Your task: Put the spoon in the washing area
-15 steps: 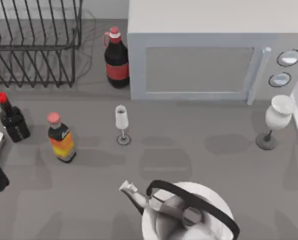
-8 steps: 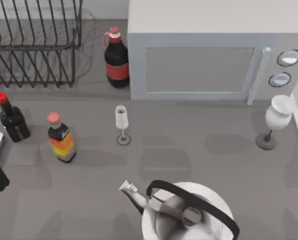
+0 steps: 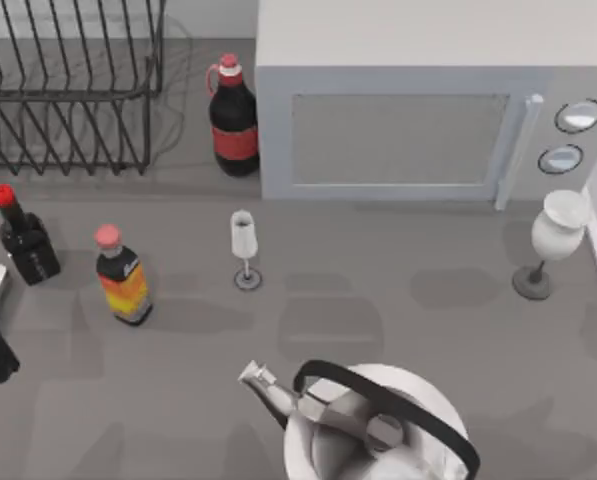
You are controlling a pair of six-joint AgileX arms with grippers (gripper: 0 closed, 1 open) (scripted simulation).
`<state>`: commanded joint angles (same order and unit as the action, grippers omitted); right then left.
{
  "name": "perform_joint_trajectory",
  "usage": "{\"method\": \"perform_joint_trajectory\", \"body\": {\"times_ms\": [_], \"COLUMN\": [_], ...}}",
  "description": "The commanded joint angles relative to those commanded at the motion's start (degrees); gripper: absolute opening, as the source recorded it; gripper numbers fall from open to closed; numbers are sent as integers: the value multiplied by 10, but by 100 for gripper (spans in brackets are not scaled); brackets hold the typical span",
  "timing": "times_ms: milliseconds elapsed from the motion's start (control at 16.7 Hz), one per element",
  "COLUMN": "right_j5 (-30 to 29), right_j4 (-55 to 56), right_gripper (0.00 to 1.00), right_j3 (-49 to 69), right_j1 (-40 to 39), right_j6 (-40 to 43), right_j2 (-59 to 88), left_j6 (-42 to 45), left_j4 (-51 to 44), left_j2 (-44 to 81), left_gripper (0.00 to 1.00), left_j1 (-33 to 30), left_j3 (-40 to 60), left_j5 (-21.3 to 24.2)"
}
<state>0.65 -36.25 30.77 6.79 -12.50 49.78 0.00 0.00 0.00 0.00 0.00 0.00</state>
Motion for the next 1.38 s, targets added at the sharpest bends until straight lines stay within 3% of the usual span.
{"method": "perform_joint_trajectory", "body": {"times_ms": [300,600,1020,1380], "right_j5": [0,0,0,2], "right_j4": [-147,-212,-204,-43], "right_gripper": [100,100,100,100], "right_j3": [130,197,200,160], "right_j1": [31,45,43,45], "right_j6": [-53,-78,-77,-75], "right_j2": [205,294,302,416], "left_j6": [0,0,0,0], "left_j4": [0,0,0,0], "left_j2": [0,0,0,0], "left_gripper": [100,100,100,100], "left_j1": [0,0,0,0], "left_j3": [0,0,0,0], "left_j5": [0,0,0,0]}}
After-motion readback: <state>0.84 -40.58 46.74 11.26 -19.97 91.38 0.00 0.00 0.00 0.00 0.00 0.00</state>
